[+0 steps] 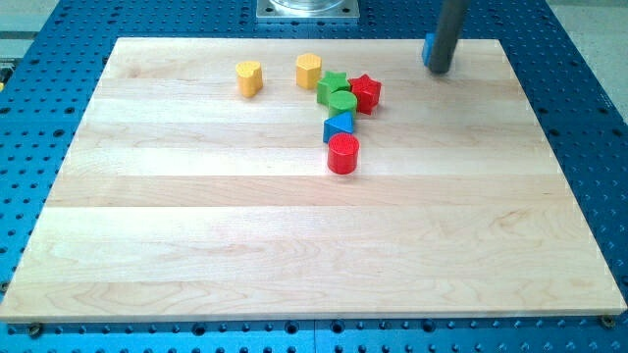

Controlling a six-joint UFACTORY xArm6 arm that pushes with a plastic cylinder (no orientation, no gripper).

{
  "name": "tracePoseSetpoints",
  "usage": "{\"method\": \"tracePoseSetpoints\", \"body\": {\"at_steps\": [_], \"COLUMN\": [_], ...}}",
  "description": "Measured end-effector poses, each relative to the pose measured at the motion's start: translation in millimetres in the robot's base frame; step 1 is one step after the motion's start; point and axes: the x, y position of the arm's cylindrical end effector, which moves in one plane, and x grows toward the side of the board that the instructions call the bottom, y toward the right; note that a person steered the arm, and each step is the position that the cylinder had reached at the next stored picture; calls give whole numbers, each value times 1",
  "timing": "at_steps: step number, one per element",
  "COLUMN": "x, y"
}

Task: Place the cube at the top right corner of the board

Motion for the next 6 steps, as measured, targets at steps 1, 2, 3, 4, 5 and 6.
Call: {"method": "tracePoseSetpoints", "body": {"at_steps": [1, 2, 3, 4, 5, 6], "x": [7, -15, -38, -43, -43, -43], "y": [-52, -63, -34, -16, -12, -12]}}
